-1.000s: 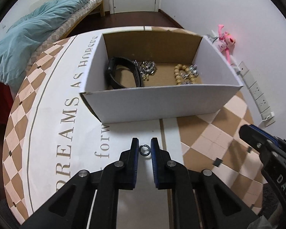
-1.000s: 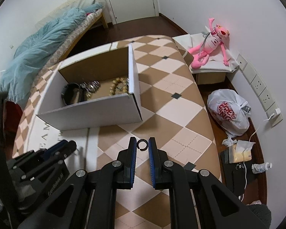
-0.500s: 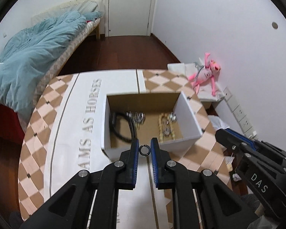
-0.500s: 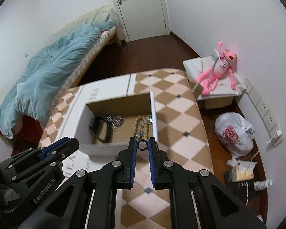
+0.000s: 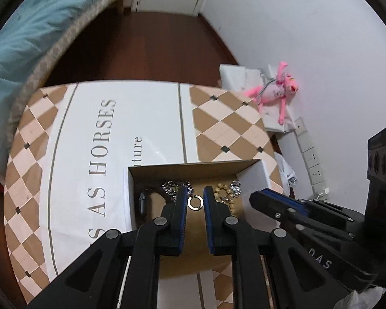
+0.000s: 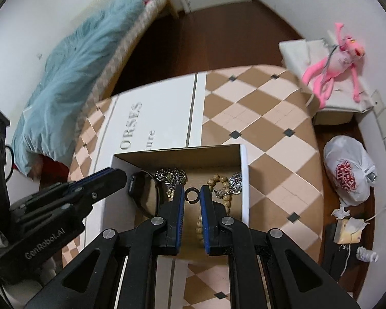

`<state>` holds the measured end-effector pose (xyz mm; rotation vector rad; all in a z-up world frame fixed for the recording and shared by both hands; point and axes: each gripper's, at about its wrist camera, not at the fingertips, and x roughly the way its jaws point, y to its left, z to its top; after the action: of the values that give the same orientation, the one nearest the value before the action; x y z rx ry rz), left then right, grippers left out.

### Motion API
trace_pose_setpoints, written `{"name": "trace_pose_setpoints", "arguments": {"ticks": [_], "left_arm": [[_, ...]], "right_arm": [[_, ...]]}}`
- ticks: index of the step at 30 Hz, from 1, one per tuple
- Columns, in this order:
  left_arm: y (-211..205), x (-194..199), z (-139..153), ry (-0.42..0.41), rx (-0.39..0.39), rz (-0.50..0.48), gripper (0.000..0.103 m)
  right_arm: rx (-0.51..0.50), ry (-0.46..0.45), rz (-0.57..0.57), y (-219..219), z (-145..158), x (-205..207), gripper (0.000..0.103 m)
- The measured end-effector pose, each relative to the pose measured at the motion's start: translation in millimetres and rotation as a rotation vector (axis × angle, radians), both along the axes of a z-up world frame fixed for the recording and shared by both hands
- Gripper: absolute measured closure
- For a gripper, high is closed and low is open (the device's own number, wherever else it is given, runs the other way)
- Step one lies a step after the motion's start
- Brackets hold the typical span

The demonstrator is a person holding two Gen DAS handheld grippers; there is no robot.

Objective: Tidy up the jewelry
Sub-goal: 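Carry both black rings into the white box and open both grippers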

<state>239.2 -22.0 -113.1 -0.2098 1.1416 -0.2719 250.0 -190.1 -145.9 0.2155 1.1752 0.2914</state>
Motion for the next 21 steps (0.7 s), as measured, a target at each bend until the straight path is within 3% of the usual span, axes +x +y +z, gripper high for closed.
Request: {"name": "trace_pose_setpoints", "arguments": {"ticks": [3,6,8,10,15,17,19,21], "left_arm": [[3.5,13.0,-7.0,0.075,-0.026,0.018,0.092],[5.0,16.7,-7.6,0.086,0.008,0.027,0.088],[6.5,16.5,-5.4,0.076,0.043,0.037,0.070],[8.8,14.4,-2.0,0.058,0.064,0.050,0.037],[19.0,10.8,3.4,0.036,0.086,0.082,0.036],[21.8,9.3,5.2,0.025,0.104,0.092,0.029],[24.5,4.6,7.6,0.008,0.122,0.104,0.011],[25.7,1.9,8.4,-0.004,0.150,0.117,0.008]], "right_arm": [[-0.003,0.064,0.027,5.3,-11.3,19.0,0.090],[-0.012,0.106,0.036,7.5,-18.7,27.3,0.089],[-0.029,0.109,0.030,7.5,-20.4,29.6,0.089],[-0.025,0.111,0.026,5.9,-20.0,31.5,0.088],[-0.040,0.090,0.014,3.4,-11.7,33.1,0.083],[-0.039,0.080,0.011,2.6,-6.7,32.6,0.083],[-0.053,0.065,0.007,2.7,-1.6,31.4,0.082],[-0.093,0.045,0.003,2.5,4.0,28.3,0.071]]}}
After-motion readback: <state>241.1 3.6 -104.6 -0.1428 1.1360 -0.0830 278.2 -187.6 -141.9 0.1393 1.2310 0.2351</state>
